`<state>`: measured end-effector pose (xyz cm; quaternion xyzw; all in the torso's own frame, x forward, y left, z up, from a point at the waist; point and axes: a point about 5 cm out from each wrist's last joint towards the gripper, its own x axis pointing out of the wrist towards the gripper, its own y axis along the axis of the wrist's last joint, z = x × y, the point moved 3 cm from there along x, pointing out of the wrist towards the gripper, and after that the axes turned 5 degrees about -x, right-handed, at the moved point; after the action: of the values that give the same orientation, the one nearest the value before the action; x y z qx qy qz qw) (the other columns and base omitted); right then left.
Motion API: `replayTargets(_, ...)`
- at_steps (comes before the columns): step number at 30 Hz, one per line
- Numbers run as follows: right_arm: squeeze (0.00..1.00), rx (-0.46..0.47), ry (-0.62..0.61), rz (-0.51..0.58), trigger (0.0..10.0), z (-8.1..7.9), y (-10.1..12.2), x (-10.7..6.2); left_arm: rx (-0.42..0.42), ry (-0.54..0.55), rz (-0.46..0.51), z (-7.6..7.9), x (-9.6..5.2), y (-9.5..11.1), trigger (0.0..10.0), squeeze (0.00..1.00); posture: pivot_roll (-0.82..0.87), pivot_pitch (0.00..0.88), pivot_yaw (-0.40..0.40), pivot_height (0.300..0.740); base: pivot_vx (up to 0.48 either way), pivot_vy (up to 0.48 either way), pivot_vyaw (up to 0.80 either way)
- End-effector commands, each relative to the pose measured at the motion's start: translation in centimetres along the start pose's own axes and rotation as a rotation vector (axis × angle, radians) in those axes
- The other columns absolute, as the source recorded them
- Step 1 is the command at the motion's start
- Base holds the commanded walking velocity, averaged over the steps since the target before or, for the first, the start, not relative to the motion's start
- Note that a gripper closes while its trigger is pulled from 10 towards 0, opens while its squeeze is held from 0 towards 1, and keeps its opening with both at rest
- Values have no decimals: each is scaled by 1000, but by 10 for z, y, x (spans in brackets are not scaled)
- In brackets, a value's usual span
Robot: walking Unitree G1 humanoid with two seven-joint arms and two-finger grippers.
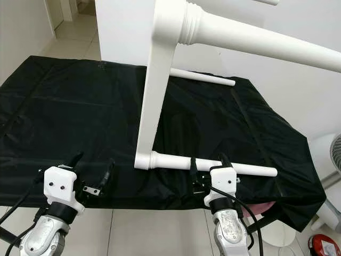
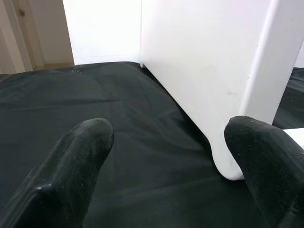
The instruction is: Building children table
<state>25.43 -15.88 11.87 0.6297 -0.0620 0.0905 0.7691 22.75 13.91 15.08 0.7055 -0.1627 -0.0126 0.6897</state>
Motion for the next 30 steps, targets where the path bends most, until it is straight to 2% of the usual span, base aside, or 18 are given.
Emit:
replayTargets(1,0,-16,-12,-13,10000,6,-4,-3,-7,11,16,3,0,2,10000,0,68,0,-144,740,0,-289,0)
replayTargets(28,0,-31,-3,-26,10000,7,-7,-7,-10,22,22,4,0,2,10000,0,68,0,-147,740,0,-335,0)
replayTargets(30,0,-34,1,-24,10000,6,-7,-7,4,33,18,3,1,2,10000,0,68,0,-145,740,0,0,0)
